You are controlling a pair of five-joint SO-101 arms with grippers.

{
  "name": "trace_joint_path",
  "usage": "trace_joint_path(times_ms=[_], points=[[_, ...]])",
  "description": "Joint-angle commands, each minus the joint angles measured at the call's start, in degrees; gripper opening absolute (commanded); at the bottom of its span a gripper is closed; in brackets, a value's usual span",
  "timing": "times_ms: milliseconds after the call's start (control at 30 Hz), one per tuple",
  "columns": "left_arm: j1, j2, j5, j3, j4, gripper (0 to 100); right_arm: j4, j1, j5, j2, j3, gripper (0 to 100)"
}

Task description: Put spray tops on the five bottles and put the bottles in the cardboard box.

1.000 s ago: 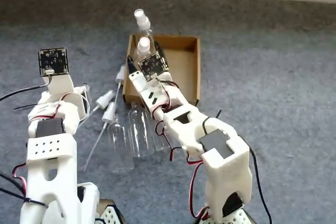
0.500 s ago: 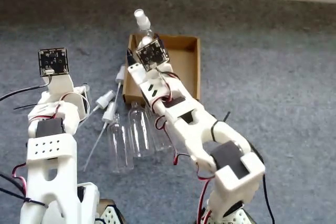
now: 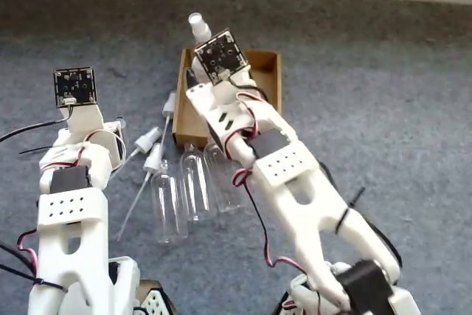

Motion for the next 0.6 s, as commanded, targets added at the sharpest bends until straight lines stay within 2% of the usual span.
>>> trace_joint_path(times_ms=[0, 167, 333, 400, 567], points=[[-0.7, -0.2, 0.5, -0.2, -1.2, 16, 16.3, -0.3, 0.4, -10.4, -0.6, 26.8], [-0.7, -0.2, 0.5, -0.2, -1.2, 16, 32.2, -1.3, 0.7, -19.7, 5.8, 27.1], [-0.7, -0.2, 0.5, -0.2, -1.2, 16, 33.4, -2.2, -1.1, -23.8, 15.1, 27.1], [-0.7, -0.2, 0.5, -0.1, -1.2, 16, 33.2, -2.2, -4.0, -22.3, 17.1, 27.1], [-0.7, -0.2, 0.5, -0.1, -1.2, 16, 33.6, -4.6, -4.5, -15.6, 15.9, 31.2]])
